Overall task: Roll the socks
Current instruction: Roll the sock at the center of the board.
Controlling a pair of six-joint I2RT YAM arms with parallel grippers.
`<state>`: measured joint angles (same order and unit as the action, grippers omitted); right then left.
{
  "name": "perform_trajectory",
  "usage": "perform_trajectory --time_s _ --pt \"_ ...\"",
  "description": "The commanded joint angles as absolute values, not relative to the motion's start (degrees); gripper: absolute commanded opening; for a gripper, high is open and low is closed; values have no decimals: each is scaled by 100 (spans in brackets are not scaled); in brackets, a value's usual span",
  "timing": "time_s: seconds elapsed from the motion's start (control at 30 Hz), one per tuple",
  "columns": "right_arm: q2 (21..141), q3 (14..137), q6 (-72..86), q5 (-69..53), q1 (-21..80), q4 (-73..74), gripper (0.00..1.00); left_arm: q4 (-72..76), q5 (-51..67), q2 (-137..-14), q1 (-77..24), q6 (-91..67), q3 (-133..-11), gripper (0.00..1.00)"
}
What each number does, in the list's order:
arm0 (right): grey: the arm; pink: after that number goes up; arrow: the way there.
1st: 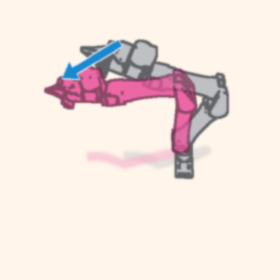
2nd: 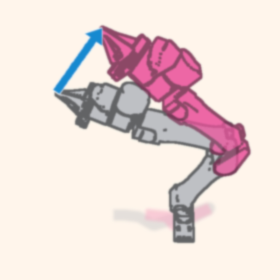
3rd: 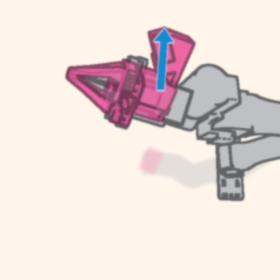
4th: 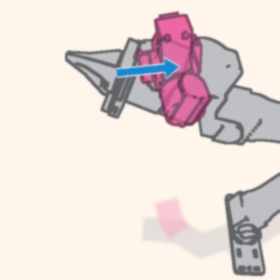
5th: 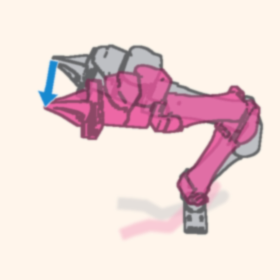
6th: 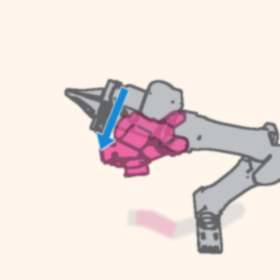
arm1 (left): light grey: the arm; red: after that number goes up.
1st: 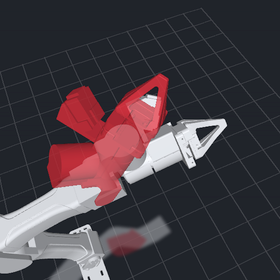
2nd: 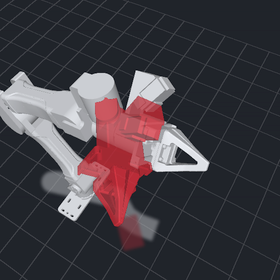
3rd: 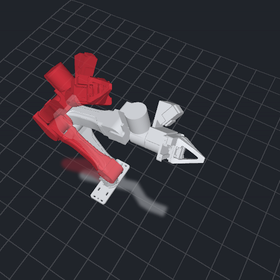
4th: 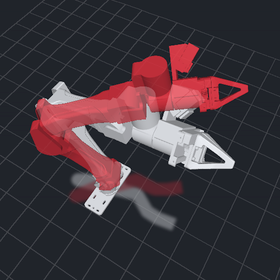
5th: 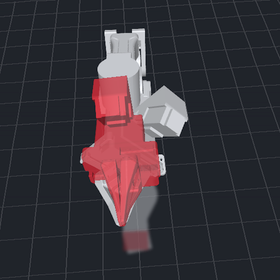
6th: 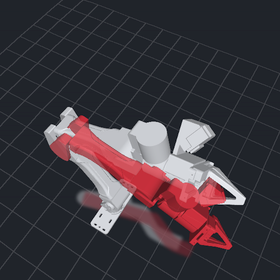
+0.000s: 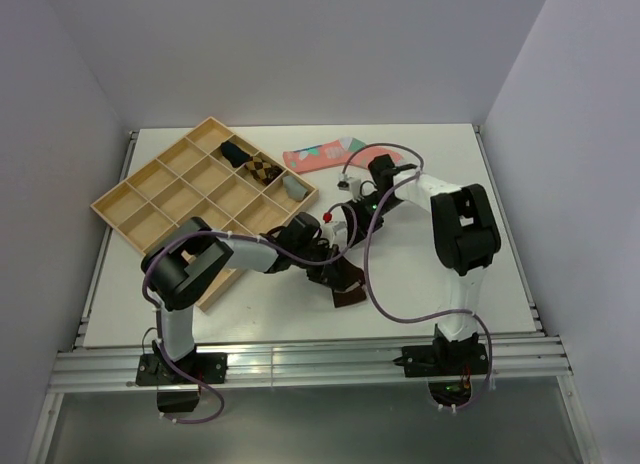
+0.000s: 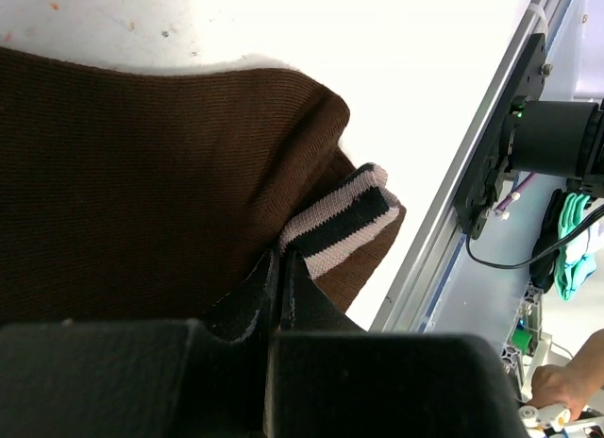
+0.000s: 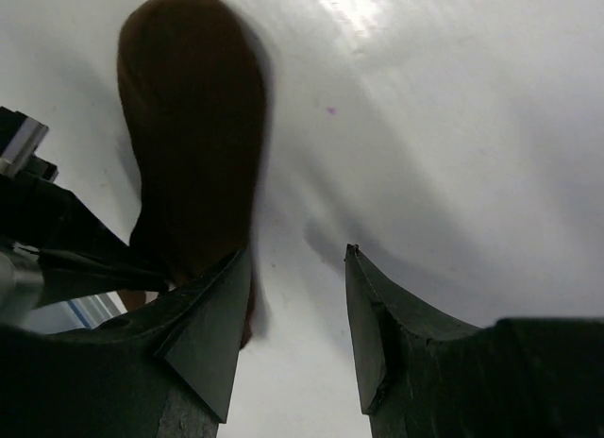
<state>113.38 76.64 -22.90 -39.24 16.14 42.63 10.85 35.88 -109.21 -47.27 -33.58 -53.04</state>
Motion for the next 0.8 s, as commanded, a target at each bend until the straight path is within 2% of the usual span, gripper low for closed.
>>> perform_trajectory --time_s 0.0,0.13,0.43,0.63,0.77 --pt "11312 7814 -2214 -3955 1880 4307 52 967 3296 -10898 -4808 -3111 -5168 0" --pt "11127 7655 -2232 -4227 1951 4410 53 976 3323 -10890 -4843 -3112 -5176 0" --pt "11619 8024 -2619 -5131 1951 5378 51 967 3331 -10881 -4869 -3111 -5212 0" --pt "11953 8271 -2742 -5686 1969 5827 40 1063 3191 -10758 -4896 -3155 -5168 0" --pt "11909 8192 -2558 -5722 1925 5643 36 1300 3033 -10653 -4896 -3296 -5045 0"
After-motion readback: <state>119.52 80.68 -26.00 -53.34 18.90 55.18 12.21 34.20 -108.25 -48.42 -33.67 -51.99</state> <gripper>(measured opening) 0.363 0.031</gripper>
